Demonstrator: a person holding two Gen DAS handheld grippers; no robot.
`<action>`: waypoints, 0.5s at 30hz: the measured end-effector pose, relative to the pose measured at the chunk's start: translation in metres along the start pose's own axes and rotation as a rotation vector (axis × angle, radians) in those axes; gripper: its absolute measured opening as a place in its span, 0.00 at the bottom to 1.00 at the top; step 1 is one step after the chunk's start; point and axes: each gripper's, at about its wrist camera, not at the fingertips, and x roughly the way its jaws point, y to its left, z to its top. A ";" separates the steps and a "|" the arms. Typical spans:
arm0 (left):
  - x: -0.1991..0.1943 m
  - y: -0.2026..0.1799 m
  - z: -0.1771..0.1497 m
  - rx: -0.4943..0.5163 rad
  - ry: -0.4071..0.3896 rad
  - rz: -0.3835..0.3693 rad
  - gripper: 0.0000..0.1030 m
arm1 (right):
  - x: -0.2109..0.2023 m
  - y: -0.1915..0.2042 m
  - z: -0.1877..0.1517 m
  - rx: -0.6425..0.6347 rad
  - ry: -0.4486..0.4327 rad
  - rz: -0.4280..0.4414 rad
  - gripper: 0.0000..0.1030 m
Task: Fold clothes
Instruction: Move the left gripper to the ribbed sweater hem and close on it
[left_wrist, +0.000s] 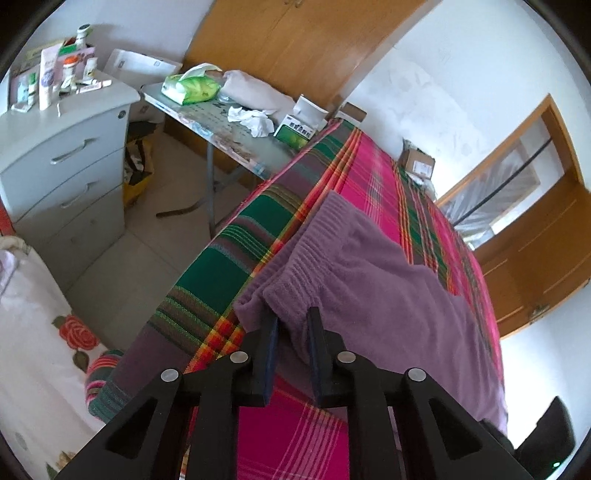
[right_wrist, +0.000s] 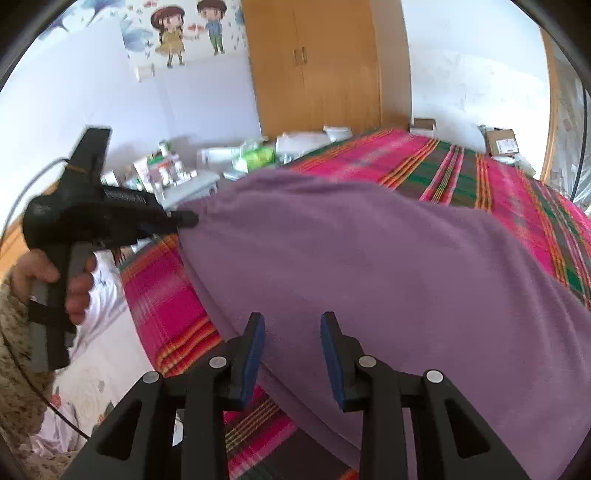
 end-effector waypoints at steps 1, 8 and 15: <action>0.000 0.001 0.000 -0.003 -0.002 -0.004 0.16 | 0.001 0.003 -0.001 -0.012 -0.005 -0.016 0.32; 0.000 -0.002 -0.002 0.012 -0.005 -0.003 0.16 | 0.005 0.024 0.012 -0.070 -0.007 -0.028 0.33; -0.001 0.002 -0.001 -0.002 0.001 -0.031 0.16 | 0.025 0.035 0.024 -0.084 0.018 -0.028 0.33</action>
